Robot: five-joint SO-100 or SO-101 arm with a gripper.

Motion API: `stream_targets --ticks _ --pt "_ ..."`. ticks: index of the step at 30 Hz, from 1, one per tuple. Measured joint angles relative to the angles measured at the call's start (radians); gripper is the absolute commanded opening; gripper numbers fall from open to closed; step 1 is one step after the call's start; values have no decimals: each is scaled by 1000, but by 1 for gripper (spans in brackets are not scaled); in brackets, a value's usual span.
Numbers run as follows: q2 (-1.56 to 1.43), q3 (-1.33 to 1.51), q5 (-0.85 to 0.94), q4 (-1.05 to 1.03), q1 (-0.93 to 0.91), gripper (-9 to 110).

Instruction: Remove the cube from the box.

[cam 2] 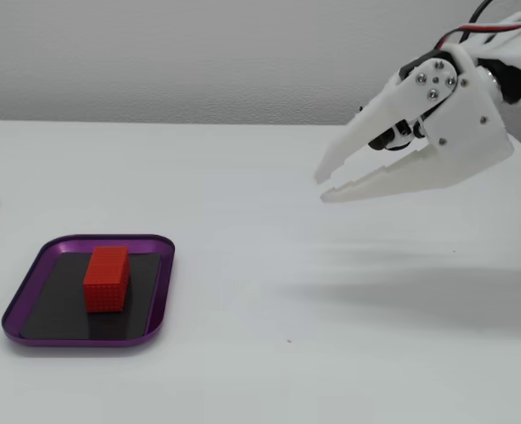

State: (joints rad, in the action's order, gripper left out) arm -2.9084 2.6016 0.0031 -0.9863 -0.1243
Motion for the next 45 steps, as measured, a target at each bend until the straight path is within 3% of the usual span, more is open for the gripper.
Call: stream_targets --ticks 8,22,30,45 --pt "683 -604 9 -183 2 1" --pt "1726 -1618 12 -468 11 21" --pt "1899 -1755 12 -471 12 23" --pt "1911 -1758 18 -397 101 24"
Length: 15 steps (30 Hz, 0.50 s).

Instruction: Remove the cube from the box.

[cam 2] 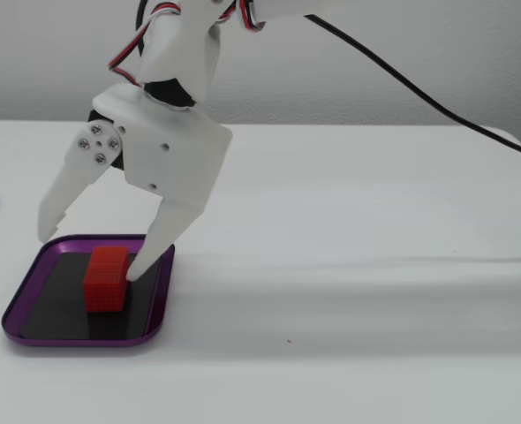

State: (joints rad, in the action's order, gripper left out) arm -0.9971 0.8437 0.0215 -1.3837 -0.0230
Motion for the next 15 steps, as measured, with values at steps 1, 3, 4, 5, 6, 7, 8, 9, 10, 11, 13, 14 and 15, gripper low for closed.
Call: stream_targets --ticks 1,3,4,5,6,7,8,9,10,11,13,14,15 --pt "0 0 0 6 -3 24" --pt "0 0 0 20 -5 24" --pt "0 0 0 21 -5 24" --pt "0 0 0 23 -3 24" --pt "0 0 0 25 0 24" --pt "0 0 0 26 2 24" --pt "0 0 0 26 5 24" --pt "0 0 0 26 5 24" --pt "0 0 0 26 6 24" --pt "2 0 0 26 6 24" --pt "18 0 0 26 6 24" --pt "32 0 0 26 6 24" --pt "49 0 0 26 6 24"
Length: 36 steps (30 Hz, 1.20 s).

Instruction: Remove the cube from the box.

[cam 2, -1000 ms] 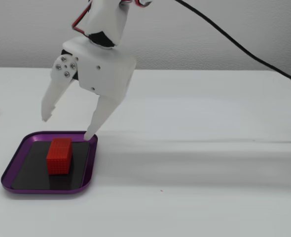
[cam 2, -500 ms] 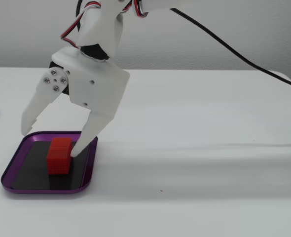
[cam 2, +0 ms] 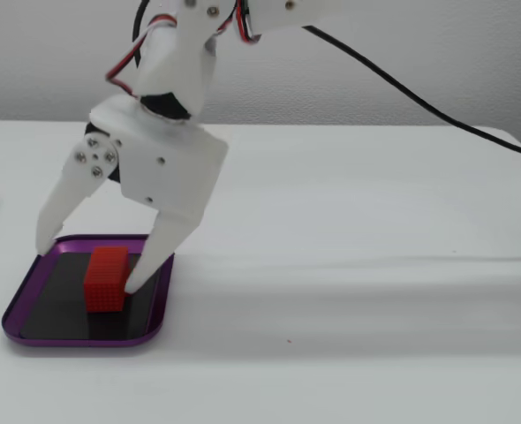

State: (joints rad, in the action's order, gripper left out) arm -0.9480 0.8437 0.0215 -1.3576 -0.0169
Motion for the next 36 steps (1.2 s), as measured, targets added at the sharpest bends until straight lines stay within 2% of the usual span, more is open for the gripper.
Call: stream_targets --ticks 11,19,28,33,36 --pt "104 -28 21 9 -9 23" --pt "107 -31 23 11 -9 12" --pt "109 -31 31 11 -49 11" --pt "109 -31 64 11 -60 0" --pt "109 -31 64 11 -60 0"
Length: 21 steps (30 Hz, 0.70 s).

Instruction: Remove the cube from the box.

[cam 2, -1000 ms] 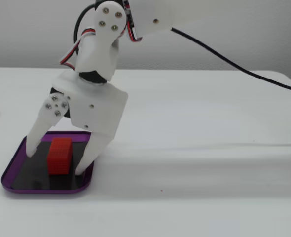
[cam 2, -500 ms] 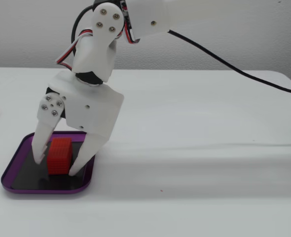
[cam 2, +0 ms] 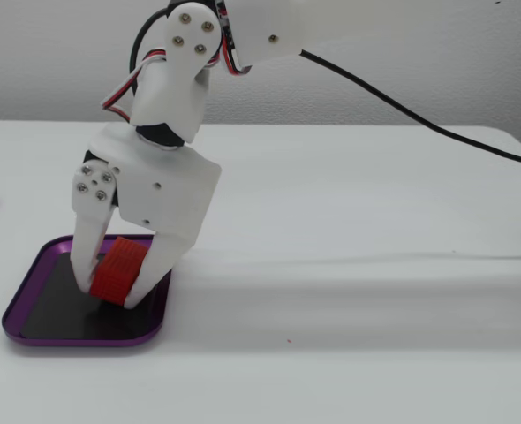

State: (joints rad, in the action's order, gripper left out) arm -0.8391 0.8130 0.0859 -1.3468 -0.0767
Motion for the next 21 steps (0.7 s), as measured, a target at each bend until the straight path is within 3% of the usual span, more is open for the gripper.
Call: stream_targets --ticks 12,21 --pt "-41 -63 -2 -112 -11 0" --pt "-334 -6 -2 -120 8 0"
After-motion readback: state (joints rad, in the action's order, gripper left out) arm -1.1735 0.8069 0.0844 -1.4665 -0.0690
